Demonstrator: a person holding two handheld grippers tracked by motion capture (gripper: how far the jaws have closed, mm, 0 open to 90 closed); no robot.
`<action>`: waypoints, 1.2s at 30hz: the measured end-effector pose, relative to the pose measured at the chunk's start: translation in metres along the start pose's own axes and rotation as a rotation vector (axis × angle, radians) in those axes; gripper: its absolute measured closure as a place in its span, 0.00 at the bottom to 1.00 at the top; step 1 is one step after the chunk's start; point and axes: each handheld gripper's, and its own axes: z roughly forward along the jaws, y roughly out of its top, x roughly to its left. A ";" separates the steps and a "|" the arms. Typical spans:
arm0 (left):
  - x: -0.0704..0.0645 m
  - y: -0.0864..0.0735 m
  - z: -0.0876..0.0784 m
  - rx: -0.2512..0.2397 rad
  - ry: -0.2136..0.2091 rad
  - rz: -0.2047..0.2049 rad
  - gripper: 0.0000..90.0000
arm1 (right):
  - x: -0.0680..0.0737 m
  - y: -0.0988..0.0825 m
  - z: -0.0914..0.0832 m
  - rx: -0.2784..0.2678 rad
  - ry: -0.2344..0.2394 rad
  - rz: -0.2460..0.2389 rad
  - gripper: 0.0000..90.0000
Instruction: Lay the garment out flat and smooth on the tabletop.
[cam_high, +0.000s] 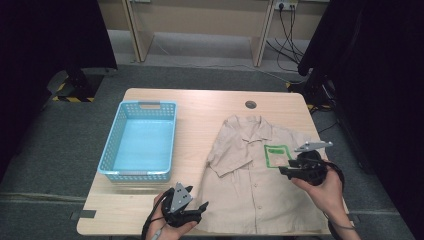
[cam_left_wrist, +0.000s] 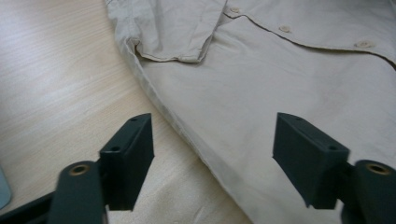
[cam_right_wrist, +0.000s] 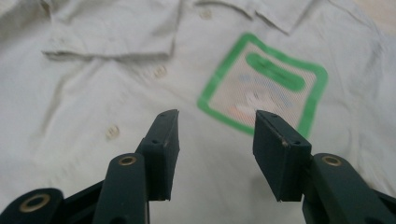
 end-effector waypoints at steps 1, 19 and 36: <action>0.001 -0.001 0.000 -0.003 0.008 -0.003 0.28 | 0.003 0.005 0.003 -0.004 0.004 -0.003 0.58; 0.010 -0.010 -0.001 -0.084 0.020 0.056 0.22 | 0.028 0.067 0.074 0.066 0.048 -0.043 0.63; 0.012 -0.012 -0.005 -0.127 0.026 0.045 0.22 | 0.035 0.077 0.117 0.131 0.063 -0.024 0.64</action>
